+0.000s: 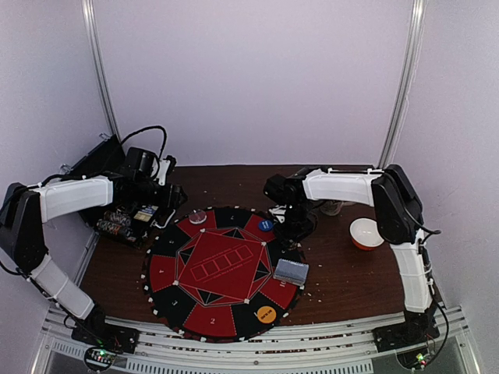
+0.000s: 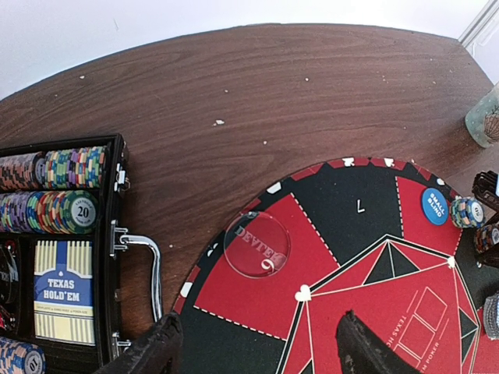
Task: Distribute texas hold em gaming equipment
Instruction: Move the pile of poker chips to the big blind area.
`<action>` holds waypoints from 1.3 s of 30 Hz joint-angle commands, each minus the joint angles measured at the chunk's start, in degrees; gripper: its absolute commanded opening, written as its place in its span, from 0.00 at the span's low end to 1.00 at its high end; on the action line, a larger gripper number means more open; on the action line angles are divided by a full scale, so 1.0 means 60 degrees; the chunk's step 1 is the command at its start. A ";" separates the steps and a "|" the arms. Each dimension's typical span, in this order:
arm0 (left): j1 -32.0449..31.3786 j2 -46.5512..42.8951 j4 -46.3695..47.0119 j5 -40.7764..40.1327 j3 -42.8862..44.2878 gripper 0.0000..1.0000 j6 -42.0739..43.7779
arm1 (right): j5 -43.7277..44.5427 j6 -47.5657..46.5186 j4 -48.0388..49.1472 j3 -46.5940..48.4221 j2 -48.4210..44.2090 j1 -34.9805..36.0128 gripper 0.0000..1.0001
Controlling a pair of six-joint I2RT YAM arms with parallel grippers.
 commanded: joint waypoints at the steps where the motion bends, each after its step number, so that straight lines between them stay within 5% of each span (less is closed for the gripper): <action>1: -0.0031 -0.0030 0.0128 -0.0019 0.0122 0.71 0.0155 | -0.0108 0.0128 -0.0042 -0.0207 0.0177 0.0057 0.55; 17: -0.0012 -0.0046 0.0128 -0.0084 0.0150 0.71 0.0259 | -0.0254 0.0534 -0.0328 -0.0255 0.0225 0.0714 0.29; 39: 0.0040 -0.0346 0.0103 -0.0126 0.0106 0.73 0.0289 | -0.1344 0.0749 -0.0375 0.1329 0.1439 0.3084 0.24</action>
